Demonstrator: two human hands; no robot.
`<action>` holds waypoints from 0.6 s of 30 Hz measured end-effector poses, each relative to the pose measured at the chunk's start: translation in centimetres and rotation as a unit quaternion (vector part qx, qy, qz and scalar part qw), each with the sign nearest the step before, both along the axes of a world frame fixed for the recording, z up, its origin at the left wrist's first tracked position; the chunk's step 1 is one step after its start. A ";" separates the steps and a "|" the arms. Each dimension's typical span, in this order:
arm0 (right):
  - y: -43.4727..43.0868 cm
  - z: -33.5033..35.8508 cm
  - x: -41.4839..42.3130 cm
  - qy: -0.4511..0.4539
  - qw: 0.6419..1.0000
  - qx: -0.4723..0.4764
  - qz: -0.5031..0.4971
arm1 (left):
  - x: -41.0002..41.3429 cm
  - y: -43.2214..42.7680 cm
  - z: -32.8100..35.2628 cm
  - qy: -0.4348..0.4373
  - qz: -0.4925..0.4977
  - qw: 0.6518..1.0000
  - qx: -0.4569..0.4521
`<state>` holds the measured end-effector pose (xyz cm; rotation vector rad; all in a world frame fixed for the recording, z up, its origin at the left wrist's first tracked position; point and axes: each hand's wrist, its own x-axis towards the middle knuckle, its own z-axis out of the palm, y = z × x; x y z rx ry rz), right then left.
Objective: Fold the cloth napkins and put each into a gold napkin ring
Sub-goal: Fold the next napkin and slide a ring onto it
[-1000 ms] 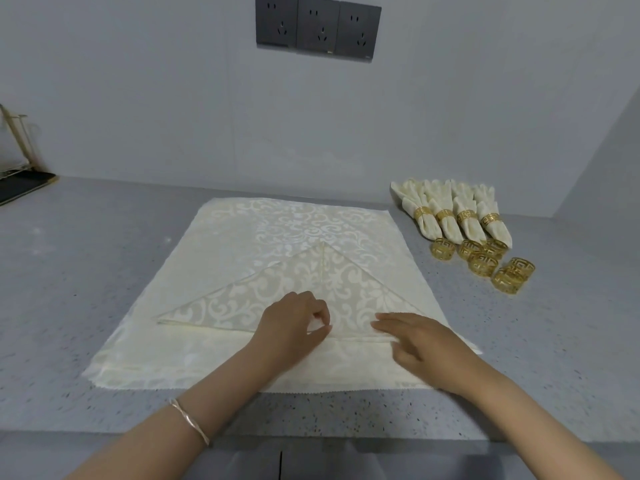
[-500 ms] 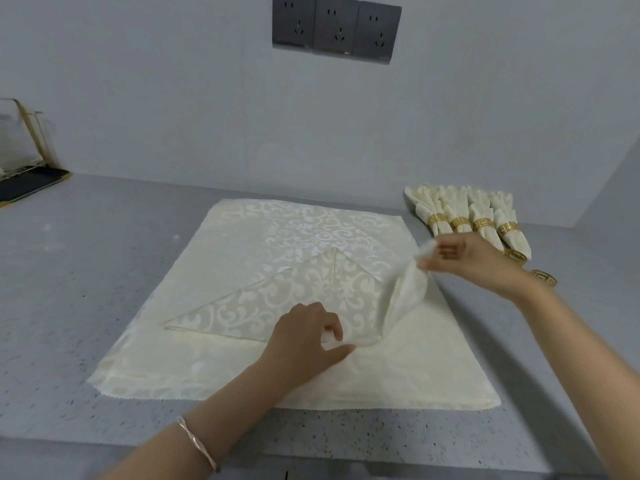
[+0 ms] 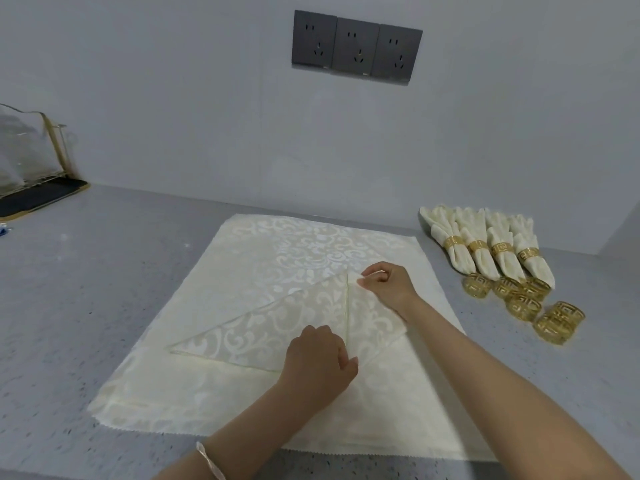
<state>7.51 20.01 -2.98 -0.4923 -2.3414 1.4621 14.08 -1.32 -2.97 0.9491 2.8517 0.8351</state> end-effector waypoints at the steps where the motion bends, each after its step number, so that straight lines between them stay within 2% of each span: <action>1: 0.0 -0.4 -0.2 0.001 1.000 0.010 0.001 | -0.1 0.1 0.0 0.003 -0.001 1.000 -0.012; 7: -0.2 -0.9 -0.5 0.025 0.997 0.073 -0.010 | 0.2 0.1 -0.6 0.072 -0.026 0.997 -0.008; 11: -0.4 1.8 1.9 0.069 0.991 0.113 0.006 | 0.0 0.0 -2.0 0.098 -0.064 0.991 -0.063; 14: -1.2 2.7 6.1 0.088 0.977 0.188 0.051 | -0.6 0.1 -2.5 0.117 -0.113 0.979 -0.121; 16: -2.0 1.9 9.2 0.049 0.960 0.251 0.117 | -0.7 0.1 -2.8 0.085 -0.153 0.974 -0.145; 18: -2.9 0.7 11.9 -0.013 0.931 0.316 0.182 | -1.0 0.2 -2.9 0.091 -0.148 0.975 -0.141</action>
